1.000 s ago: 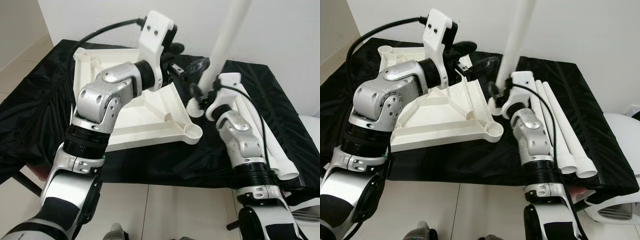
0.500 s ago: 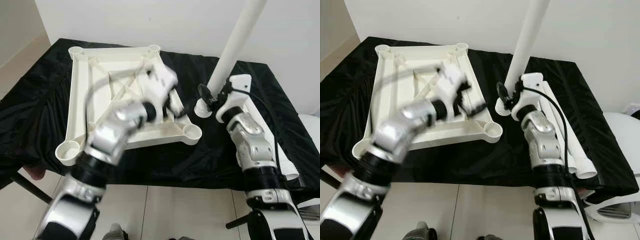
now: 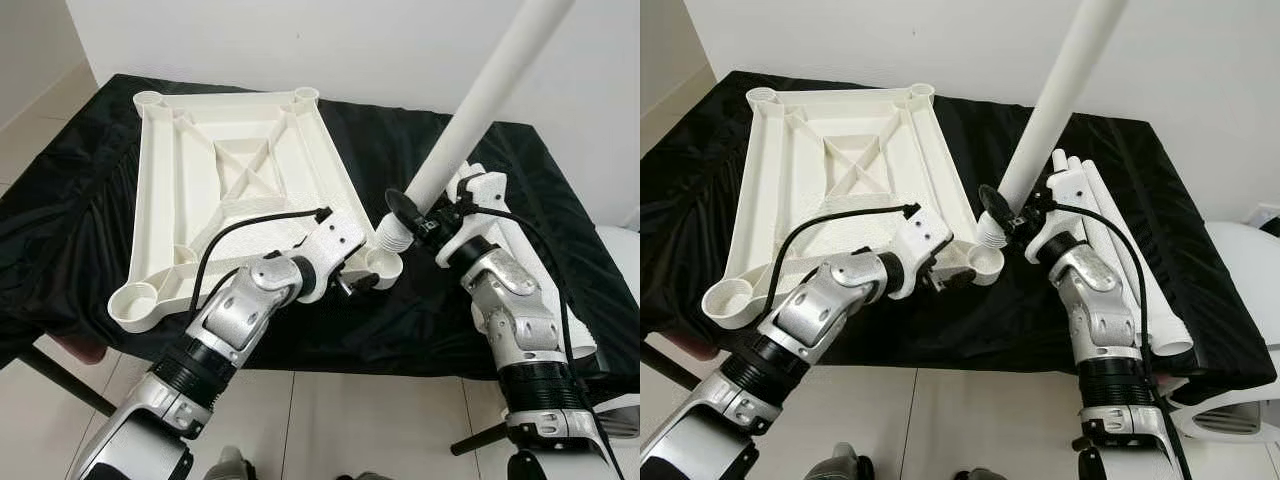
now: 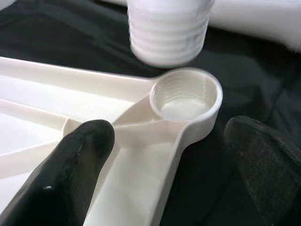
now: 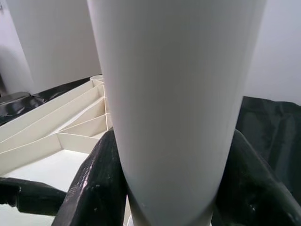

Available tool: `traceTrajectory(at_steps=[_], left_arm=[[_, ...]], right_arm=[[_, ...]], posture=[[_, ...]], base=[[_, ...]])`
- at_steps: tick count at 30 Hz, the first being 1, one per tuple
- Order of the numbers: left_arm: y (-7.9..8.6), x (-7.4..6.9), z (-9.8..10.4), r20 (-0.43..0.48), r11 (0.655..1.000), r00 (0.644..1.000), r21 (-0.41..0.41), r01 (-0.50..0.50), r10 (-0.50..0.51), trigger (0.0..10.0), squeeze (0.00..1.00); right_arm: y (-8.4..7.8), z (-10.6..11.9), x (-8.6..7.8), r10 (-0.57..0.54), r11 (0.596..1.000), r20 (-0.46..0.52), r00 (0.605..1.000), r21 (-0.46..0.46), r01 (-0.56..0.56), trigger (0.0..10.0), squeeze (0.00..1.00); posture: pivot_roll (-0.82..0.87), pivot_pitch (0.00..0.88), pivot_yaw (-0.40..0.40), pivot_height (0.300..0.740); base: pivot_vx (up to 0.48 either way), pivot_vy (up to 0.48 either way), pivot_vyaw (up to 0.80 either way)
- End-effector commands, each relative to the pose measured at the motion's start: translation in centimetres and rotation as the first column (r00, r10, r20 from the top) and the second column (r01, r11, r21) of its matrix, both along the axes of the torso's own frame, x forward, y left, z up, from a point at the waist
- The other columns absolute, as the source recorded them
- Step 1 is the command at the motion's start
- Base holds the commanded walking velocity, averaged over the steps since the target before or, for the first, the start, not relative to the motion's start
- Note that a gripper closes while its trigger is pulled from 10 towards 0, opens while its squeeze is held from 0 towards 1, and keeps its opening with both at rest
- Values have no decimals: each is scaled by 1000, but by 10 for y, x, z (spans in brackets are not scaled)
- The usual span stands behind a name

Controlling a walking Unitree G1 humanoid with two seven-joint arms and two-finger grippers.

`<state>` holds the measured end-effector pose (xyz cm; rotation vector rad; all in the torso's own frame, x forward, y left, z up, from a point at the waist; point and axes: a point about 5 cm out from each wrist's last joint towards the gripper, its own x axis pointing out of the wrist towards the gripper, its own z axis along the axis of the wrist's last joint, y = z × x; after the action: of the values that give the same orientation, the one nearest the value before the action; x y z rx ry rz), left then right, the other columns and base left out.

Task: Building children table

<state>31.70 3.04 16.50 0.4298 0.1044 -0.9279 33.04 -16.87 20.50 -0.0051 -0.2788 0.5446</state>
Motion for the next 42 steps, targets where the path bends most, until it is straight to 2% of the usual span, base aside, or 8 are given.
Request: traceTrajectory(at_steps=[1,5,12,26,38,39,40,42], left_arm=[[1,-5,-21,-22,998,1000,57,2,0,10000,0],[5,-8,-42,-51,994,999,112,15,-10,10000,0],[6,-8,-48,-48,990,999,138,26,-19,10000,0],[-10,7,-39,-14,993,999,113,46,-45,10000,0],[-15,7,-42,-57,990,993,96,107,-102,9490,0],[-15,6,-42,-70,989,991,87,120,-115,3451,0],[-15,6,-42,-70,989,991,87,120,-115,3451,0],[-15,6,-42,-82,989,989,71,129,-123,2118,0]], right_arm=[[-11,2,-2,-24,1000,19,1000,8,23,10000,0],[-14,4,-3,-21,1000,35,999,1,21,10000,0],[-14,6,-3,-12,1000,38,999,2,12,10000,0],[-12,6,-3,-1,1000,42,999,-1,1,10000,0],[-14,7,-5,2,1000,46,999,-14,-1,10000,0],[-14,7,-5,1,1000,46,999,-16,0,10000,0],[-14,7,-5,1,1000,46,999,-16,0,10000,0],[-15,7,-5,0,1000,45,999,-17,1,10000,0]], posture=[[-41,68,-45,740],[-42,68,-44,740],[-46,67,-42,740],[-55,75,-38,740],[-68,76,-29,740],[-68,76,-29,740],[-68,76,-29,740],[-68,76,-29,740]], base=[[0,0,0],[0,0,0],[0,0,0],[0,0,0],[0,0,0],[0,0,0],[0,0,0],[0,0,0]])
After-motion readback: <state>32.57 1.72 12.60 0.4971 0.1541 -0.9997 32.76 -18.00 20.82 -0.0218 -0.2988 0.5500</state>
